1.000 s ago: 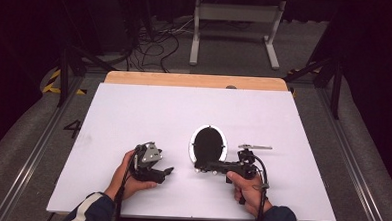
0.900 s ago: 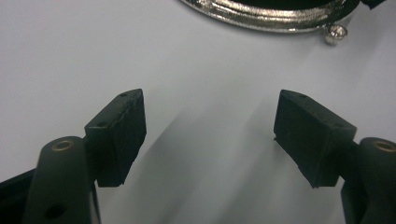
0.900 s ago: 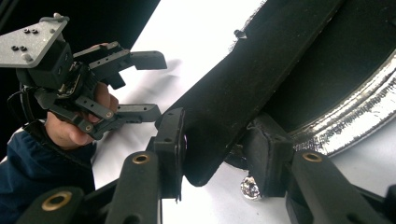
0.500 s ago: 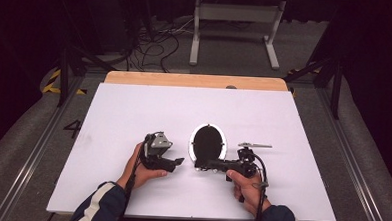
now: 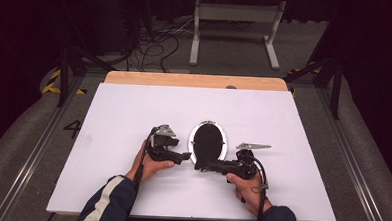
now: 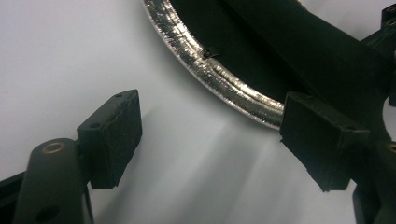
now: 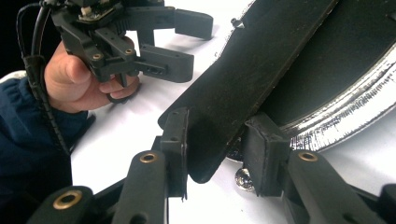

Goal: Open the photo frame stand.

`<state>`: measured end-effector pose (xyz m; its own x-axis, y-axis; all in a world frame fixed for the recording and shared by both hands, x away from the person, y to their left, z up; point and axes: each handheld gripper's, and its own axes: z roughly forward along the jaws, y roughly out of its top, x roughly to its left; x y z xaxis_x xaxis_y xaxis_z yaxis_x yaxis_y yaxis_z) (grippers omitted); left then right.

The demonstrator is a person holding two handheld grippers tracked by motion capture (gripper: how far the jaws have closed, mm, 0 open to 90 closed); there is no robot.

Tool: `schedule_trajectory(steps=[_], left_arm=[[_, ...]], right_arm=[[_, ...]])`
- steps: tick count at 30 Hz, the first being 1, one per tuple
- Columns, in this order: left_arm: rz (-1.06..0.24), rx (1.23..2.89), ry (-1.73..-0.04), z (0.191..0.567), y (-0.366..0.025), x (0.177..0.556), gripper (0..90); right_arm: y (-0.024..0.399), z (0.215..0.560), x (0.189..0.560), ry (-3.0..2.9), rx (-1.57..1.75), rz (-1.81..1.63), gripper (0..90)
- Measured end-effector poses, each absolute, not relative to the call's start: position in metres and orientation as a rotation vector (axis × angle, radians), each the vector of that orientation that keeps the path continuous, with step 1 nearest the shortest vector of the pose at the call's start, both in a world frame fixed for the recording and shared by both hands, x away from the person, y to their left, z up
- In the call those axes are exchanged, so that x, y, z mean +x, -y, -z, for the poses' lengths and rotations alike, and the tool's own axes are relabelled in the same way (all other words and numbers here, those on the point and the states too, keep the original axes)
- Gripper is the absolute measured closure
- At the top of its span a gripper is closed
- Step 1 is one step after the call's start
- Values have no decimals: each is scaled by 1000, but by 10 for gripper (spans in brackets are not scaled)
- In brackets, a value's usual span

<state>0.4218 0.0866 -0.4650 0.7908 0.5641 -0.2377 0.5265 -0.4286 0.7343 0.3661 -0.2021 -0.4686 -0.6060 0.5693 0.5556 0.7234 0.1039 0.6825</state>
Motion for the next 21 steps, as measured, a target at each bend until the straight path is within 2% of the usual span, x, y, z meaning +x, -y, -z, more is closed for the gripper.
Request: schedule_trajectory(steps=[4,17,21], left_arm=[[-54,2128,-768,466,-81,424,213],[117,2018,-733,466,-86,438,242],[148,2012,-716,468,-88,440,331]], right_arm=[[201,467,364,2280,-1275,1525,633],[196,461,356,2442,-1143,1576,639],[197,462,356,2417,-1142,1581,643]])
